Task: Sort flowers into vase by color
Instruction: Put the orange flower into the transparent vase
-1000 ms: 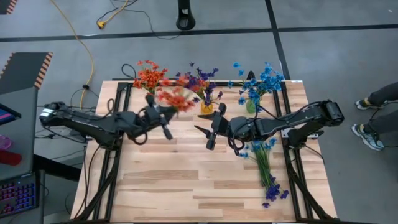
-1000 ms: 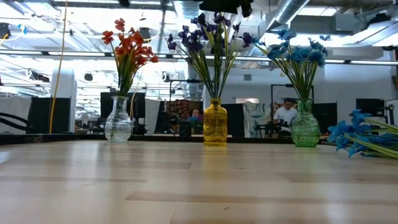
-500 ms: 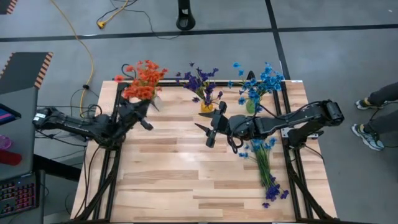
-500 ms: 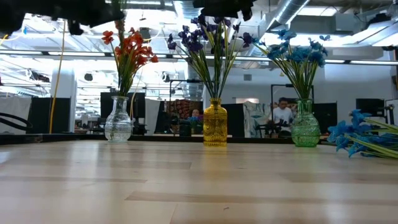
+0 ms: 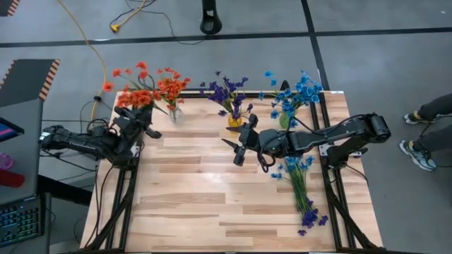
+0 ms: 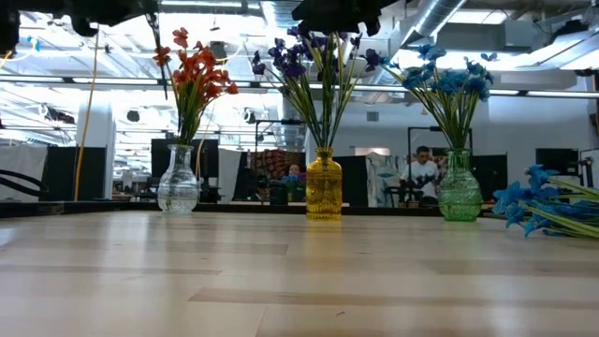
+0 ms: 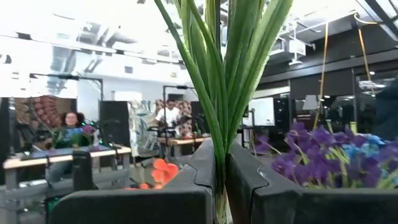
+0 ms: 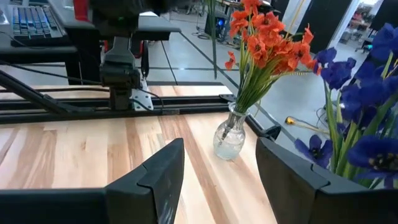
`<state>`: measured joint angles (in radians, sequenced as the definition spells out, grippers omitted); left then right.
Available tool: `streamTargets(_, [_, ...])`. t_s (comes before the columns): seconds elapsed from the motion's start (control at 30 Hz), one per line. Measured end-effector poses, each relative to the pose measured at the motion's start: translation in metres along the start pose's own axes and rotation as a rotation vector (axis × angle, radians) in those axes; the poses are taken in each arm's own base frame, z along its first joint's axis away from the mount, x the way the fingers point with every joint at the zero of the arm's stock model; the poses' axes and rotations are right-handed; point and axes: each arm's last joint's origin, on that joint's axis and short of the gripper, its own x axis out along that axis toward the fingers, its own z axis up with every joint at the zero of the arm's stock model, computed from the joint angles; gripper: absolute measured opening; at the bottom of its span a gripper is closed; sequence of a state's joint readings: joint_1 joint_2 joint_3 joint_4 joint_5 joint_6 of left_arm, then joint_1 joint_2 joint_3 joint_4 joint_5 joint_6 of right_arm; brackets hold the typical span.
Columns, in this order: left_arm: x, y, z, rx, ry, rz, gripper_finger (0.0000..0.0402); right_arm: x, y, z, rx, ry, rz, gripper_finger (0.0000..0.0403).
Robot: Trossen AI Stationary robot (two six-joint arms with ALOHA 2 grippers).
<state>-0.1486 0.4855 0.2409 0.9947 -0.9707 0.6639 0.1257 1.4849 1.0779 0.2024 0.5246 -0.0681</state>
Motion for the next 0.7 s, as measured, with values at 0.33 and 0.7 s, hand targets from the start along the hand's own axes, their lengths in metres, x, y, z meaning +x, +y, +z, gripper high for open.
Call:
streamTargets(0.33, [-0.004, 0.023, 0.011, 0.060, -0.041, 0.092, 0.0000, 0.001, 0.001, -0.006, 0.019, 0.045, 0.002, 0.0226])
streamTargets(0.7, [-0.004, 0.036, -0.009, -0.006, -0.128, 0.192, 0.0000, 0.004, -0.001, -0.008, 0.013, 0.055, -0.003, 0.0226])
